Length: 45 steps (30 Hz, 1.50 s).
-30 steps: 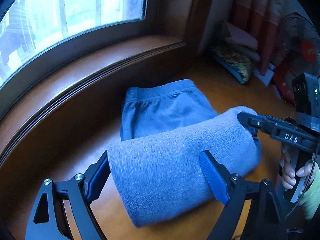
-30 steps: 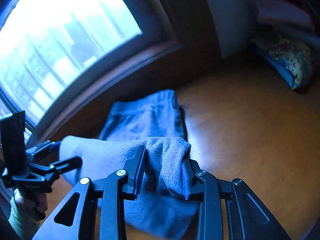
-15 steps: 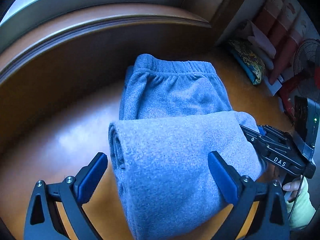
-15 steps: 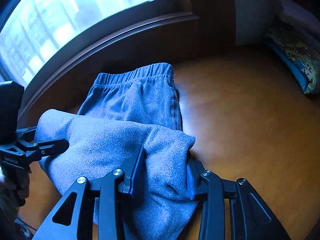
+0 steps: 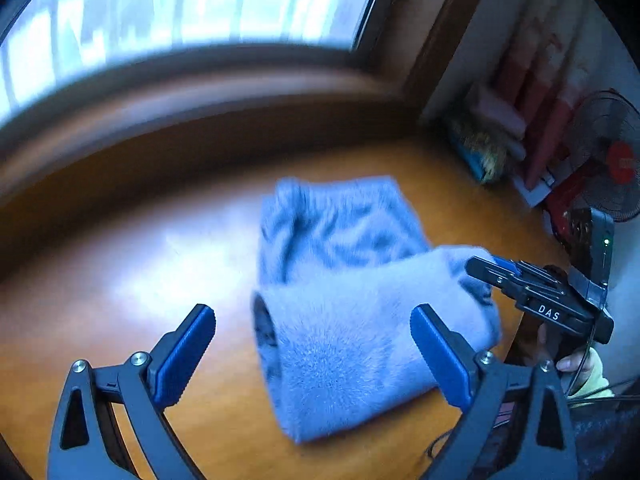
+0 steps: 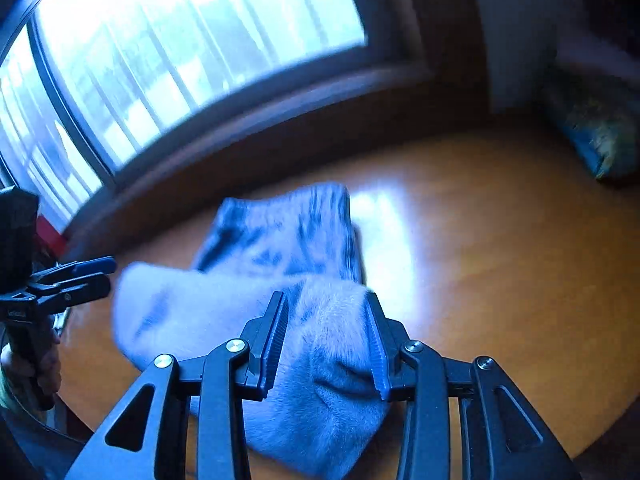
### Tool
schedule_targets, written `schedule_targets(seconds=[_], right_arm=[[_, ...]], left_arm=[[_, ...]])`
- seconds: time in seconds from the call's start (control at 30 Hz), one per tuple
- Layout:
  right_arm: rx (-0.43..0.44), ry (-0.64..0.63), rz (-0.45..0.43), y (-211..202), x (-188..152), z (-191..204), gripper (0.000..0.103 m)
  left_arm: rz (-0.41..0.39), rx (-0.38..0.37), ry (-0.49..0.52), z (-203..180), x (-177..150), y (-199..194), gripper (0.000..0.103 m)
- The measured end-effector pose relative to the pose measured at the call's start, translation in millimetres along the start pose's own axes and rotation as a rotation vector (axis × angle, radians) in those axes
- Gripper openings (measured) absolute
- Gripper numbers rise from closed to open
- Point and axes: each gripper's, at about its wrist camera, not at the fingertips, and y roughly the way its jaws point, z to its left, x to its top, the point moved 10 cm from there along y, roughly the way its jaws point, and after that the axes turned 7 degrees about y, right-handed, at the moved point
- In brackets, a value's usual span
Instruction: Fold clothes
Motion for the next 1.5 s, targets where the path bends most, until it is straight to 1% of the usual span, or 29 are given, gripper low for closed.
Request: schedule_targets(seconds=[0.03, 0.07, 0.13, 0.17, 0.23, 0.33, 0.37, 0.47, 0.5, 0.57, 0.73, 0.8, 0.83, 0.9, 0.97, 1.07, 1.17, 1.27, 1.33, 1.4, 1.43, 1.5], right_arm=[[0.011, -0.012, -0.021, -6.7, 4.4, 5.8, 0.038], [0.027, -0.026, -0.042, -13.0, 8.9, 13.3, 0.038], [0.059, -0.076, -0.043, -9.7, 9.0, 36.5, 0.038], [0.075, -0.104, -0.039, -6.4, 8.0, 48.9, 0.038], [0.107, -0.160, -0.031, 0.0, 5.9, 73.7, 0.038], [0.108, -0.238, 0.036, 29.2, -15.6, 95.1, 0.038], [0.103, -0.251, 0.064, 35.2, -28.7, 97.6, 0.038], [0.060, -0.296, 0.093, 49.8, -51.6, 94.8, 0.041], [0.055, -0.299, 0.095, 50.3, -53.2, 93.8, 0.041], [0.056, -0.291, 0.091, 46.7, -51.3, 92.4, 0.041], [0.059, -0.271, 0.083, 37.7, -46.5, 88.8, 0.041], [0.051, -0.259, 0.072, 28.6, -44.8, 84.5, 0.041], [0.036, -0.250, 0.058, 18.5, -44.1, 79.4, 0.043], [0.008, -0.231, 0.031, -1.9, -42.8, 69.3, 0.055], [-0.021, -0.212, 0.003, -22.4, -41.6, 59.0, 0.059], [-0.062, -0.182, 0.018, -26.9, -56.5, 43.0, 0.061], [-0.103, -0.152, 0.041, -28.1, -73.6, 26.9, 0.065], [-0.144, -0.121, 0.064, -29.6, -90.9, 10.9, 0.065], [-0.171, -0.101, 0.079, -30.7, -102.5, 0.3, 0.065], [-0.199, -0.080, 0.094, -31.9, -114.1, -10.2, 0.065], [-0.199, -0.082, 0.100, -29.1, -115.9, -11.3, 0.065], [-0.188, -0.098, 0.110, -20.0, -115.3, -9.2, 0.065]], left_arm=[[-0.029, 0.019, 0.012, -0.5, 5.5, -10.9, 0.100], [-0.039, 0.038, 0.017, -0.6, 8.6, -13.0, 0.100], [-0.045, 0.078, 0.024, 2.2, 11.6, -12.5, 0.100], [-0.026, 0.114, 0.022, 6.5, 10.1, -3.3, 0.100], [-0.003, 0.150, 0.022, 13.5, 3.2, 8.5, 0.100], [0.097, 0.228, 0.025, 35.0, -14.7, 39.1, 0.102], [0.108, 0.232, 0.021, 38.0, -18.9, 44.7, 0.102], [0.123, 0.195, -0.023, 46.2, -31.6, 52.5, 0.103], [0.123, 0.189, -0.029, 47.5, -33.9, 54.3, 0.103], [0.115, 0.187, -0.025, 47.9, -37.4, 57.6, 0.103], [0.093, 0.185, 0.001, 46.5, -34.3, 56.2, 0.103], [0.077, 0.172, 0.016, 45.3, -33.8, 46.9, 0.102], [0.066, 0.154, 0.017, 43.9, -33.1, 39.9, 0.101], [0.041, 0.119, 0.024, 41.0, -36.7, 24.5, 0.101], [0.022, 0.078, 0.037, 38.0, -44.8, 7.8, 0.101], [0.025, 0.032, 0.054, 32.6, -61.1, -11.0, 0.101], [0.038, -0.004, 0.089, 18.3, -75.9, -7.7, 0.101], [0.069, -0.025, 0.143, 3.5, -88.4, 7.7, 0.101], [0.080, -0.034, 0.172, -2.7, -92.3, 16.4, 0.101], [0.080, -0.058, 0.207, -11.8, -95.5, 25.3, 0.101], [0.071, -0.067, 0.228, -16.7, -95.6, 29.3, 0.101], [0.061, -0.057, 0.261, -22.1, -95.7, 33.4, 0.101]])
